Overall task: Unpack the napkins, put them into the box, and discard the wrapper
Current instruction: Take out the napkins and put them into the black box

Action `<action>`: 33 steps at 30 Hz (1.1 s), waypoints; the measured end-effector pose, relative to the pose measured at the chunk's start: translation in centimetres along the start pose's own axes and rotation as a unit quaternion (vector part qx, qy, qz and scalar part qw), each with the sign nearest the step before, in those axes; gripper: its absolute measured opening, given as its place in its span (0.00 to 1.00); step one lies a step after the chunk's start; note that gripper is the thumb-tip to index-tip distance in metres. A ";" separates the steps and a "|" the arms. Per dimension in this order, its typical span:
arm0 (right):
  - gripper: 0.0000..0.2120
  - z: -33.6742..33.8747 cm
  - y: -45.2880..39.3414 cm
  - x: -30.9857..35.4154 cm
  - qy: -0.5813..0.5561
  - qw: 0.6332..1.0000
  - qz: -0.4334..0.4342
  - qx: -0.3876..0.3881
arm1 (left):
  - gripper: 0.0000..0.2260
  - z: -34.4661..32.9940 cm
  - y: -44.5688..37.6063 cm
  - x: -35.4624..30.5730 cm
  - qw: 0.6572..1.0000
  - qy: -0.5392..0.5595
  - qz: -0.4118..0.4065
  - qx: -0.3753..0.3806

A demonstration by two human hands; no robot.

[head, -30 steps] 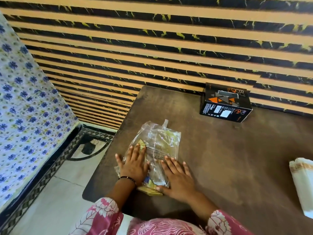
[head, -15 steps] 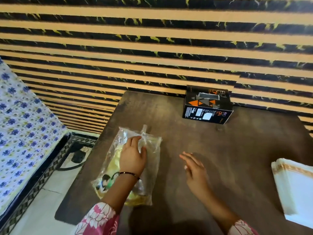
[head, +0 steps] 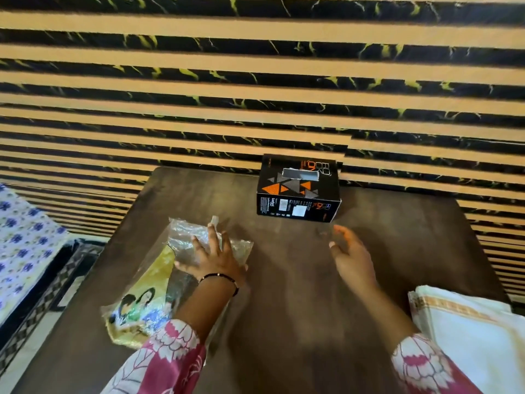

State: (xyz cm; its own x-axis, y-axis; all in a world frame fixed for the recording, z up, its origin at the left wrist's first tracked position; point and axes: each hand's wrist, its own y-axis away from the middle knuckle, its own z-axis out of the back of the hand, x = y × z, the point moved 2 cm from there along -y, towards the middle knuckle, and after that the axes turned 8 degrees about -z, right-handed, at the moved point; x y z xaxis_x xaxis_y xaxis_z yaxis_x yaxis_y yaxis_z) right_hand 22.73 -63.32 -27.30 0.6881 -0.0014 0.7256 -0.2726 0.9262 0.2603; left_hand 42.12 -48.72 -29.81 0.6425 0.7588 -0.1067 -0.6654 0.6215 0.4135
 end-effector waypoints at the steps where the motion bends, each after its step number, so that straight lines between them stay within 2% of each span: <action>1: 0.21 -0.2 -0.2 -0.1 0.002 1.000 0.000 0.011 | 0.37 -1.0 0.0 0.6 1.000 0.002 0.006 0.011; 5: 0.19 -1.1 -0.6 -0.2 -0.005 0.999 0.006 0.045 | 0.34 -3.1 -0.1 4.5 0.999 0.033 0.036 0.002; 10: 0.19 -2.6 -0.1 -0.7 0.003 0.995 -0.001 0.095 | 0.35 -2.1 -1.1 8.5 0.997 0.025 0.061 -0.028; 14: 0.19 -3.5 0.3 -1.5 0.015 0.992 0.005 0.121 | 0.40 -0.6 -1.9 9.7 0.999 -0.033 0.028 -0.030; 17: 0.19 -3.5 0.1 -1.5 0.003 0.994 0.009 0.111 | 0.39 1.7 -1.7 7.1 0.994 -0.071 -0.006 -0.086; 20: 0.21 -2.8 -0.7 -0.4 -0.031 0.997 0.011 0.063 | 0.34 4.1 -2.3 2.5 0.976 0.053 -0.102 -0.183; 22: 0.24 -2.0 -1.6 0.9 -0.055 0.998 0.009 0.024 | 0.31 5.4 -3.2 -0.6 0.950 0.171 -0.165 -0.203; 26: 0.29 -0.6 -5.3 2.5 -0.078 0.995 -0.014 -0.053 | 0.32 7.0 -5.8 -5.5 0.908 0.357 -0.172 -0.135; 28: 0.30 -0.5 -6.7 2.8 -0.102 0.992 -0.056 -0.044 | 0.30 6.8 -7.2 -6.6 0.886 0.423 -0.165 -0.090; 31: 0.21 -0.8 -7.6 3.1 -0.163 0.984 -0.078 0.005 | 0.23 6.0 -8.0 -7.4 0.871 0.460 -0.161 -0.065; 33: 0.16 -0.8 -7.4 3.1 -0.174 0.982 -0.072 0.014 | 0.27 5.6 -8.1 -7.3 0.875 0.457 -0.146 -0.069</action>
State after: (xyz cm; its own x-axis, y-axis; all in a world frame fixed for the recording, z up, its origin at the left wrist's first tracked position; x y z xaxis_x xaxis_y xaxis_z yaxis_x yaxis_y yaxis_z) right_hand 27.46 -69.86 -27.51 0.4513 -0.2655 0.8520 -0.2111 0.8958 0.3910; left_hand 44.91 -60.36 -27.34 0.2620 0.3628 -0.8943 -0.6036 0.7846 0.1414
